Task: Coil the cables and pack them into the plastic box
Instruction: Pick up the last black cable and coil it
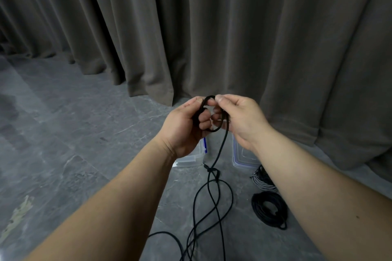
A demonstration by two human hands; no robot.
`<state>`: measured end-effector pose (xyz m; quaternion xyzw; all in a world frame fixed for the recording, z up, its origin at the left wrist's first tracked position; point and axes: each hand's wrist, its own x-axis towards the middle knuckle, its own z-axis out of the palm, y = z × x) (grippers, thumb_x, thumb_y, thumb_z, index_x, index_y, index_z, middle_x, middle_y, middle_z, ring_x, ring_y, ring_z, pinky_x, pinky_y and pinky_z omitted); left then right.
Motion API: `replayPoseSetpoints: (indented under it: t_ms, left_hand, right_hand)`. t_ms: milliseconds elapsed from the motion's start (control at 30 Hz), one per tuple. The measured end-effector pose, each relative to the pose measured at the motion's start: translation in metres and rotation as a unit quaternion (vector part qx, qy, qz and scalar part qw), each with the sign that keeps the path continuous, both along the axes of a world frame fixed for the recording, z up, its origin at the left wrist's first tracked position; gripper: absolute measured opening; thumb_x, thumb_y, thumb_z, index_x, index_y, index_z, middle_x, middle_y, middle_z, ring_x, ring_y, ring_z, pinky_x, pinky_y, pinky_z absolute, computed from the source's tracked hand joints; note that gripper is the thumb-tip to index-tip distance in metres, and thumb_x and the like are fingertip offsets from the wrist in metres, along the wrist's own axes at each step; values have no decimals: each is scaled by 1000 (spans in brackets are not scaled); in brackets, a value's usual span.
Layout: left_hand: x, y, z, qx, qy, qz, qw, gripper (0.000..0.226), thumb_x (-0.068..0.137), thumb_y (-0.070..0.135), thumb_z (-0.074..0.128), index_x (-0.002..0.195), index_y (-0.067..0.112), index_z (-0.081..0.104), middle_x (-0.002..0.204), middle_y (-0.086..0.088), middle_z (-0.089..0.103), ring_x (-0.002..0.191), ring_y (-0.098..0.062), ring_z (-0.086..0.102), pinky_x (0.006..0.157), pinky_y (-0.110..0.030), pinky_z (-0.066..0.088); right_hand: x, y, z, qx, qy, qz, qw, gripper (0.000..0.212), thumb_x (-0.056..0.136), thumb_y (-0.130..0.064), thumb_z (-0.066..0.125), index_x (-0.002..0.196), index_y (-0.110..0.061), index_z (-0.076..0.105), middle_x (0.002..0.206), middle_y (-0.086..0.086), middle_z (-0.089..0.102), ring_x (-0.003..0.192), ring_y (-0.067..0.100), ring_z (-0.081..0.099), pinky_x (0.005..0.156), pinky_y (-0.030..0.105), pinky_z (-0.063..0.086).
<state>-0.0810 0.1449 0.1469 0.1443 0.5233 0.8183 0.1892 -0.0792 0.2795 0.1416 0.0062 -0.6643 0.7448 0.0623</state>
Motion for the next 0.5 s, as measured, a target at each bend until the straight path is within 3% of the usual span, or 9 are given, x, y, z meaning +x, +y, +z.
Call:
replayPoseSetpoints:
  t_ms: [67, 133, 200, 300, 400, 500]
  left_hand:
    - [0, -2, 0, 4, 1, -39, 999, 24, 91, 22, 46, 102, 11, 64, 63, 3, 48, 58, -8, 48, 70, -26, 48]
    - [-2, -5, -1, -2, -3, -79, 997, 33, 86, 20, 48, 113, 10, 64, 73, 2, 59, 70, -10, 59, 78, -30, 53]
    - [-4, -8, -3, -17, 3, -101, 995, 36, 88, 13, 46, 120, 11, 61, 84, 2, 68, 83, -12, 65, 79, -31, 55]
    - [-5, -12, -4, -75, 24, -92, 993, 36, 92, 6, 44, 121, 16, 63, 98, 2, 72, 94, -12, 65, 79, -27, 50]
    - [-6, -14, -5, -103, 17, -65, 992, 34, 89, 5, 52, 118, 15, 65, 92, 3, 71, 85, -9, 62, 74, -25, 44]
    - [-10, -15, -8, -68, -9, -23, 997, 31, 79, 9, 62, 109, 12, 69, 81, 3, 70, 72, -7, 58, 66, -20, 46]
  right_hand:
    - [-2, 3, 1, -50, -14, 4, 999, 23, 96, -19, 55, 79, -12, 70, 78, 14, 55, 76, 32, 55, 70, 41, 51]
    - [-1, 7, 3, -105, -28, 9, 994, 23, 96, -16, 55, 76, -10, 65, 70, 7, 50, 67, 23, 52, 54, 29, 53]
    - [0, 9, 4, -129, -33, 11, 991, 26, 95, -14, 54, 70, -12, 62, 66, 3, 46, 56, 14, 46, 44, 22, 46]
    - [-1, 12, 2, -148, -38, 22, 988, 30, 95, -14, 55, 66, -15, 62, 63, 2, 46, 43, 7, 37, 43, 19, 39]
    - [-3, 13, 0, -167, -60, 38, 983, 20, 95, -12, 54, 76, -11, 61, 70, 4, 47, 39, 4, 34, 40, 17, 34]
    - [-3, 14, -2, -166, -68, 47, 983, 15, 95, -8, 52, 87, -7, 63, 69, 3, 49, 42, 5, 37, 41, 18, 38]
